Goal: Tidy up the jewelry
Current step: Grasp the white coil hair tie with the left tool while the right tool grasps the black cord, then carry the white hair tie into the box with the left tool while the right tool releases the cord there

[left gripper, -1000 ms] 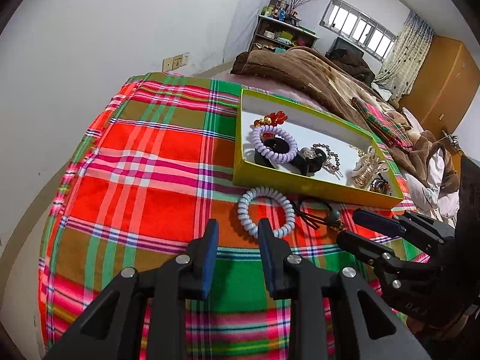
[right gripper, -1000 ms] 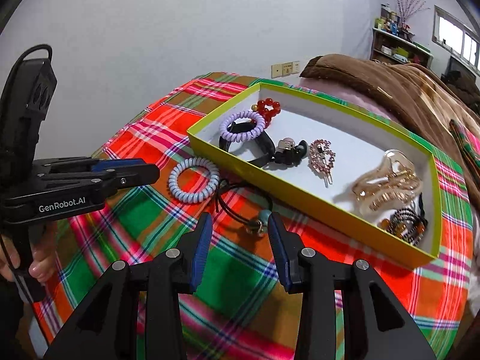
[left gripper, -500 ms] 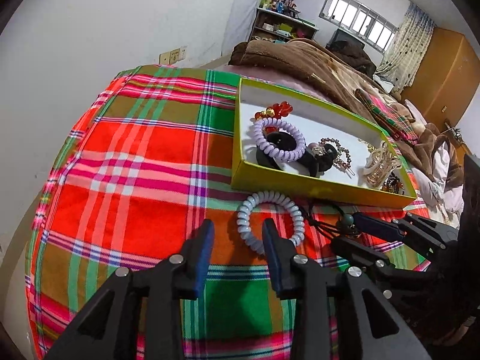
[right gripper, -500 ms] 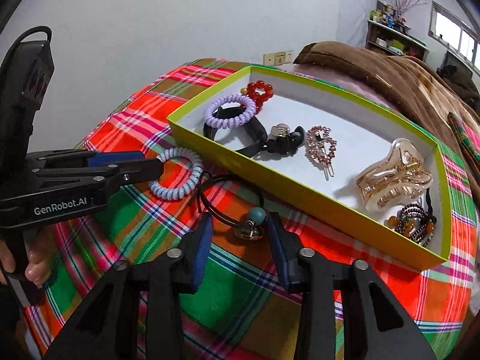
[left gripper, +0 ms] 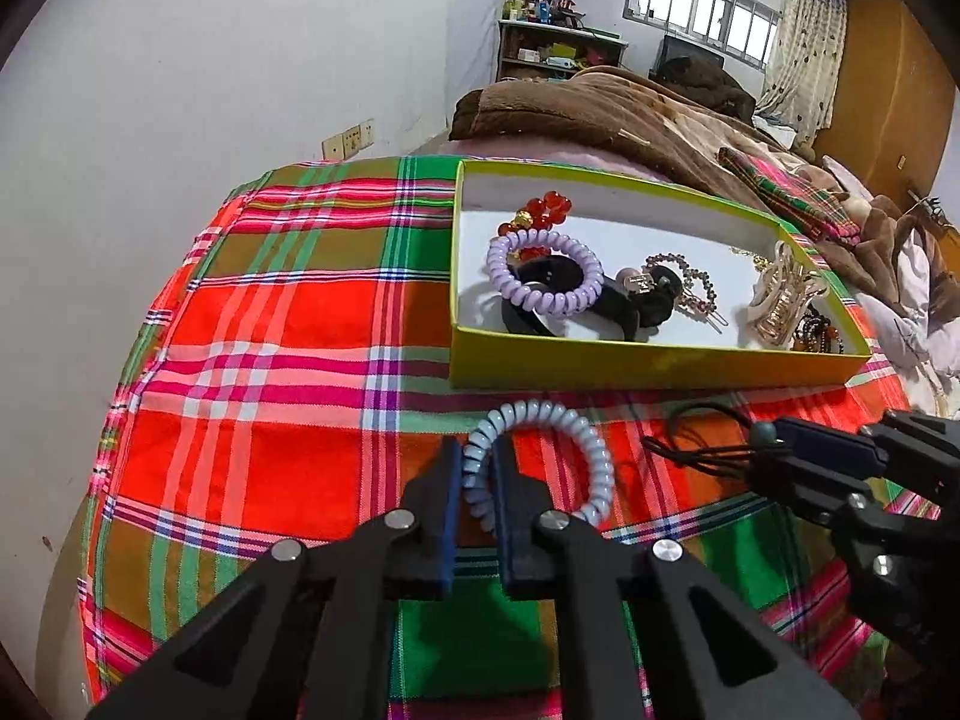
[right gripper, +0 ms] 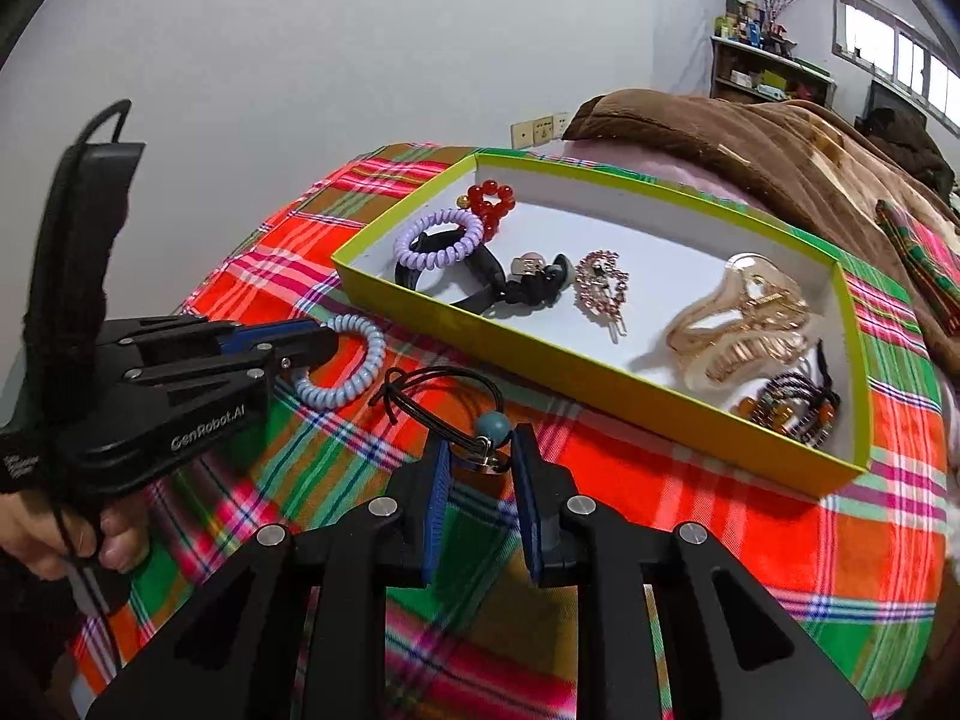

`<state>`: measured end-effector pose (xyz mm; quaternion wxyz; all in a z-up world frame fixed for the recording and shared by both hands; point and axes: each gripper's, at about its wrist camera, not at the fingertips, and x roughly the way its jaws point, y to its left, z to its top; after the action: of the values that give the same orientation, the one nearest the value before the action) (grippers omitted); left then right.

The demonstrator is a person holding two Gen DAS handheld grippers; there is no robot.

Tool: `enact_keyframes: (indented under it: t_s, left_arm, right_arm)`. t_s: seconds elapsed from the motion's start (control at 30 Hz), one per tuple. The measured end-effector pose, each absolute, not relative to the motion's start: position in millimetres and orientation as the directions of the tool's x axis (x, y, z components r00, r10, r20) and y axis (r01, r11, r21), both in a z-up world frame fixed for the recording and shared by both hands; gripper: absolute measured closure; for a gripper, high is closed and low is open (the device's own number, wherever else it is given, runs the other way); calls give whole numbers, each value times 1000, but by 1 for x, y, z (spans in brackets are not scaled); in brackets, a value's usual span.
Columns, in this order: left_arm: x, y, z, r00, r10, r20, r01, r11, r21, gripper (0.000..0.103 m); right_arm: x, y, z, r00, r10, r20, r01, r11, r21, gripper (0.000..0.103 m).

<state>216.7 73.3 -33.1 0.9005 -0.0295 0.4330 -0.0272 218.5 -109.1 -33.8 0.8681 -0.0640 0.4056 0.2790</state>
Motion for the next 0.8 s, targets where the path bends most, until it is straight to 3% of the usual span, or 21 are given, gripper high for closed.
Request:
enact_keyframes:
  t_s: [0.8]
  left_arm:
    - [135,58,40,732,-145,-666,69,988,-140,94]
  right_arm:
    - [160,-173,23,616,440,-653,-464,873,149,82]
